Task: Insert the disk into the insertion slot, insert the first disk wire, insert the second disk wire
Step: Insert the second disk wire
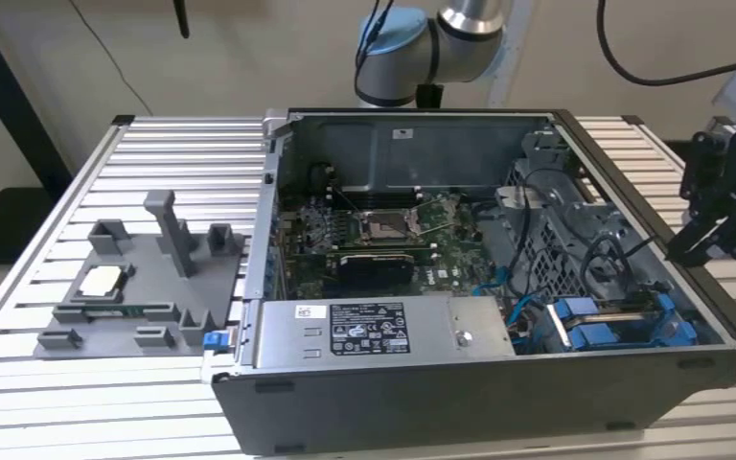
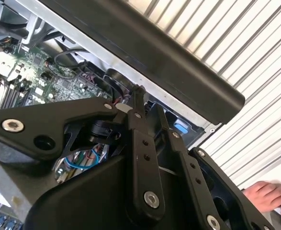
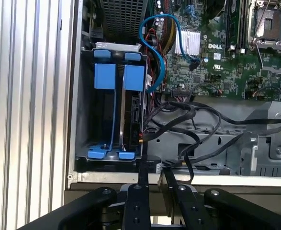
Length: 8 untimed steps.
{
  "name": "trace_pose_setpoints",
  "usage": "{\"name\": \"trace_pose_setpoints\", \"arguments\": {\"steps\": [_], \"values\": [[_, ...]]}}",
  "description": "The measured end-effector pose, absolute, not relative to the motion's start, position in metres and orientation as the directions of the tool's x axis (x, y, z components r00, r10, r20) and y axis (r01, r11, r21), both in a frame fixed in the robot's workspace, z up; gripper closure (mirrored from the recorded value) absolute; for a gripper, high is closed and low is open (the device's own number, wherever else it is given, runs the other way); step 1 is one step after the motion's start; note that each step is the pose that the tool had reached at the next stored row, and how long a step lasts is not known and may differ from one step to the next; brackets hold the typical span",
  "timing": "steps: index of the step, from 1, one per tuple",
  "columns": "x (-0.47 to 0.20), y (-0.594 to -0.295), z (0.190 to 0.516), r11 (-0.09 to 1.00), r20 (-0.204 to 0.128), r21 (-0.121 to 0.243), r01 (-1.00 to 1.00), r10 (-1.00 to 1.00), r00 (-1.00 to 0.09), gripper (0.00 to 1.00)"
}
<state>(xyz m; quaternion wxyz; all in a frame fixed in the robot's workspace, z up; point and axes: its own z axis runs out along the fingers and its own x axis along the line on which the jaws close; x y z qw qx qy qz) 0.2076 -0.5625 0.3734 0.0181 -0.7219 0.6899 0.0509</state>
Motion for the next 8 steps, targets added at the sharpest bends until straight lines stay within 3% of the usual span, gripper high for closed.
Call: {"name": "trace_pose_setpoints", "arguments": {"steps": [8], "values": [[0.2079,-0.5625,0.3722,-0.047,-0.102,0.044,-0.998,-0.994,0.043,0.73]]}}
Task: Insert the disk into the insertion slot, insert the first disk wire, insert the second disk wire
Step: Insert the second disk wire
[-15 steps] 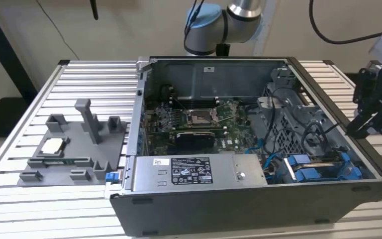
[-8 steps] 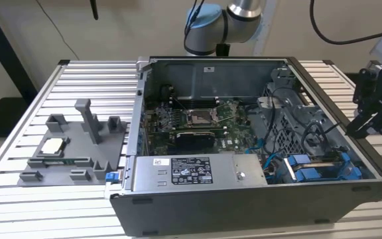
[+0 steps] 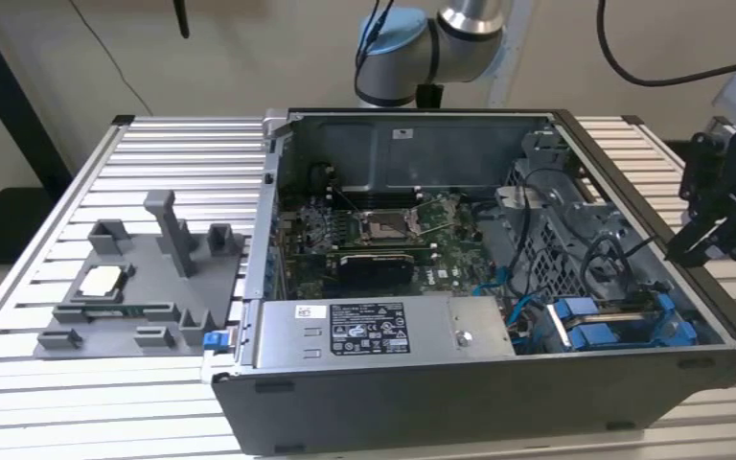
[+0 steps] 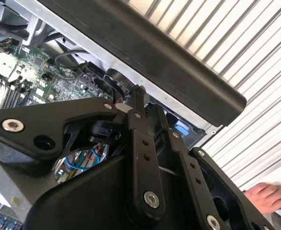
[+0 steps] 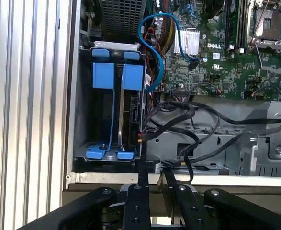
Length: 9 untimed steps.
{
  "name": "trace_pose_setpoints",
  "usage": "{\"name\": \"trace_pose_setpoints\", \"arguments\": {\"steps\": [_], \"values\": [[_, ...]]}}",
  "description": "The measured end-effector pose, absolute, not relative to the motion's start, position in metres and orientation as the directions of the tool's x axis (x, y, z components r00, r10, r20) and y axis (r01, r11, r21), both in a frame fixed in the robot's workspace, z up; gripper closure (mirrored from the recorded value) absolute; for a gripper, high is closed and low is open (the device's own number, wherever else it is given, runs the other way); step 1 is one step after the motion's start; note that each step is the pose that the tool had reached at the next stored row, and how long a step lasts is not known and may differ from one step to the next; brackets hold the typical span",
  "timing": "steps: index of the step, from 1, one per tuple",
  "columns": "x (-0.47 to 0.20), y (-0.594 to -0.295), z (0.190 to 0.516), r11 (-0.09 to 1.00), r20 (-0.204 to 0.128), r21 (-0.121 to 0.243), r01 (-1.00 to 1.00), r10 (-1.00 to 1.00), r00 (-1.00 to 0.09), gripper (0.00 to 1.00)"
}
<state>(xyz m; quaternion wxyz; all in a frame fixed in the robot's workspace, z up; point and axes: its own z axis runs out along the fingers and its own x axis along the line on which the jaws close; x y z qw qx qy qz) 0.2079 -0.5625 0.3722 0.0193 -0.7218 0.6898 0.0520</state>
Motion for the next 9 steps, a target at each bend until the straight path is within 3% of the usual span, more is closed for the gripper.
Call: {"name": "trace_pose_setpoints", "arguments": {"steps": [5,9], "values": [[0.2088,-0.5626,0.3714,-0.048,-0.104,0.044,-0.998,-0.994,0.043,0.73],[0.2100,-0.5625,0.3709,-0.049,-0.127,0.048,-0.998,-0.991,0.042,0.73]]}}
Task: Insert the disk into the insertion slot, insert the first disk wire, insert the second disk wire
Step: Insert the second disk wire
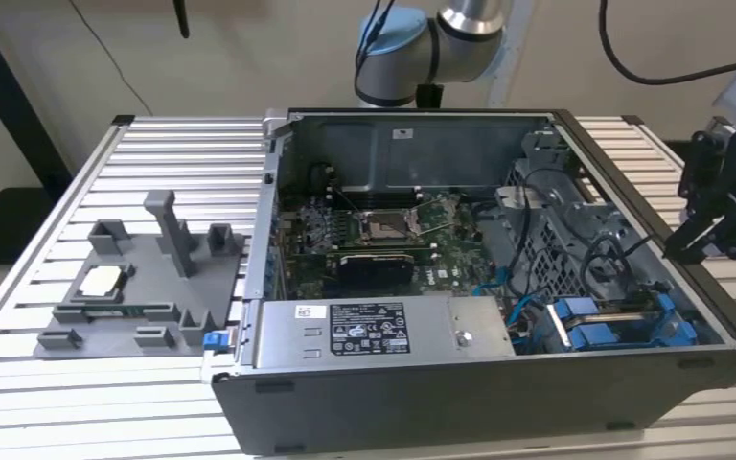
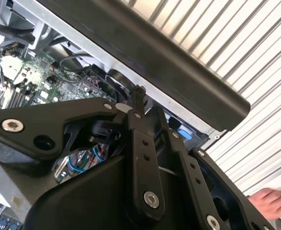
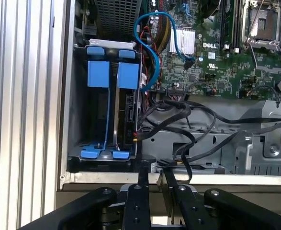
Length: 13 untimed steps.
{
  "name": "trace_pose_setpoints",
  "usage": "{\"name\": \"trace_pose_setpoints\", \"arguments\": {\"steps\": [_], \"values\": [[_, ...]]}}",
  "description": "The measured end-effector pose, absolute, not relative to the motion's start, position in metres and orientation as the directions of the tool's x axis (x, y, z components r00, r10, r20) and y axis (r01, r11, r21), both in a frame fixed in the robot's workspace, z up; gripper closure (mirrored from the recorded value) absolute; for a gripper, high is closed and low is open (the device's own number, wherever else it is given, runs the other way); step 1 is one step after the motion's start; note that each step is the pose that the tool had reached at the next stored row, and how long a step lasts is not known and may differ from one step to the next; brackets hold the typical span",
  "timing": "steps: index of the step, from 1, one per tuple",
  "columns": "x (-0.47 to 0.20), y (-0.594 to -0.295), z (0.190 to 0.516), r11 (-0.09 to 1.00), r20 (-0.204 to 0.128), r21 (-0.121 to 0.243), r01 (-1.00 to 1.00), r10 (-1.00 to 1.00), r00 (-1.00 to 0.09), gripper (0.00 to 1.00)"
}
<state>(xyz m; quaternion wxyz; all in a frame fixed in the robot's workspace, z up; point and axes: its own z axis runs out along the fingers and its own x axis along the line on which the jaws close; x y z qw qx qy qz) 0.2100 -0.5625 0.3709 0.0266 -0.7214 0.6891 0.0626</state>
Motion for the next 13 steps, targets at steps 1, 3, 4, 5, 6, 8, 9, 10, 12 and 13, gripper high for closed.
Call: {"name": "trace_pose_setpoints", "arguments": {"steps": [1,3,4,5,6,8,9,10,12,13], "values": [[0.211,-0.562,0.372,-0.049,-0.127,0.054,-0.997,-0.991,0.041,0.73],[0.212,-0.562,0.375,-0.049,-0.127,0.067,-0.997,-0.991,0.040,0.73],[0.212,-0.563,0.376,-0.049,-0.128,0.071,-0.996,-0.991,0.039,0.73],[0.213,-0.563,0.377,-0.049,-0.128,0.073,-0.996,-0.991,0.039,0.73],[0.214,-0.563,0.377,-0.049,-0.128,0.076,-0.996,-0.991,0.039,0.73],[0.215,-0.563,0.378,-0.049,-0.128,0.080,-0.996,-0.991,0.038,0.73],[0.216,-0.563,0.379,-0.049,-0.129,0.084,-0.995,-0.991,0.038,0.73],[0.217,-0.563,0.381,-0.049,-0.129,0.090,-0.995,-0.991,0.037,0.73],[0.219,-0.562,0.384,-0.049,-0.129,0.100,-0.994,-0.991,0.035,0.73],[0.219,-0.562,0.385,-0.049,-0.129,0.103,-0.993,-0.991,0.035,0.73]]}}
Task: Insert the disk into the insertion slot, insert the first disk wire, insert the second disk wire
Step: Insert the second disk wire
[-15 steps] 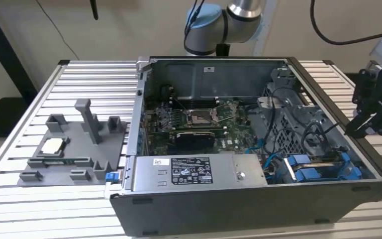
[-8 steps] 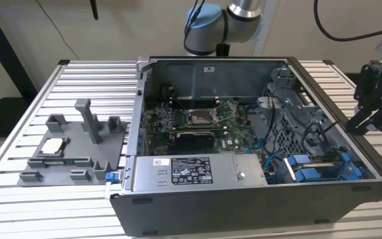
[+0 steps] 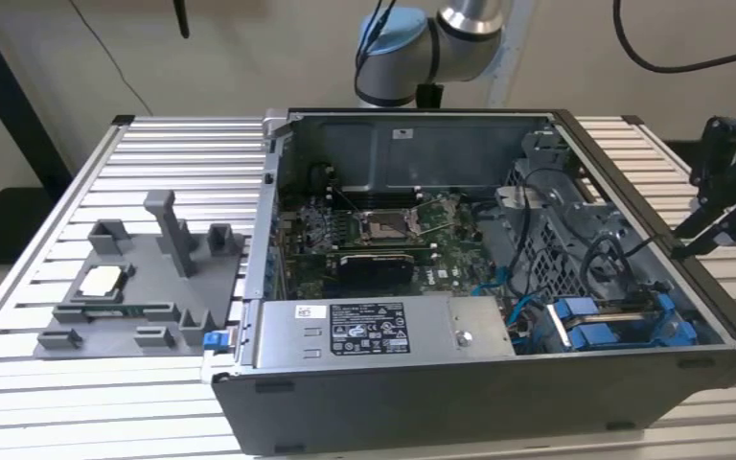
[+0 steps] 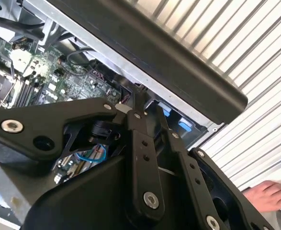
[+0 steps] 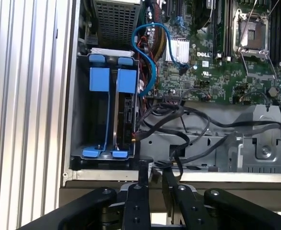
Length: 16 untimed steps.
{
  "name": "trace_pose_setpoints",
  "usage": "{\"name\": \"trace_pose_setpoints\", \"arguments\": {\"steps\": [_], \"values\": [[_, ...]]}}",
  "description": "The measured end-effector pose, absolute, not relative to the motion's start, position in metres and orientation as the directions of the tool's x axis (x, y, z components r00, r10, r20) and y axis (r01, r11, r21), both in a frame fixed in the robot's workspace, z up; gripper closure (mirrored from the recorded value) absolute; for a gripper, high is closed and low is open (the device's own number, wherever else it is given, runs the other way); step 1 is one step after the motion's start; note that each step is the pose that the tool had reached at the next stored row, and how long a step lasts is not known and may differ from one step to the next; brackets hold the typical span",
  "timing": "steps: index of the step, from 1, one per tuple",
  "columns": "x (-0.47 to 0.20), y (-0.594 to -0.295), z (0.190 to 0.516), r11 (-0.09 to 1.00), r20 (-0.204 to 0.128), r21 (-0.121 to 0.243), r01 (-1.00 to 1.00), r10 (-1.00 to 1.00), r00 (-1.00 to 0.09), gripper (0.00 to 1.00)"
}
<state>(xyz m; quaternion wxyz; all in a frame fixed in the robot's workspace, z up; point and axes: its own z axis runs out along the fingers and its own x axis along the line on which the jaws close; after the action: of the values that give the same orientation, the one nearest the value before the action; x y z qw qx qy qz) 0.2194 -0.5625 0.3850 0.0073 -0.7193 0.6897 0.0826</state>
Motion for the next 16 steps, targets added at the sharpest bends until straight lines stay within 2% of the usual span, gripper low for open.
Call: {"name": "trace_pose_setpoints", "arguments": {"steps": [16], "values": [[0.2219,-0.5625,0.3762,-0.050,-0.143,0.104,-0.993,-0.989,0.035,0.73]]}}
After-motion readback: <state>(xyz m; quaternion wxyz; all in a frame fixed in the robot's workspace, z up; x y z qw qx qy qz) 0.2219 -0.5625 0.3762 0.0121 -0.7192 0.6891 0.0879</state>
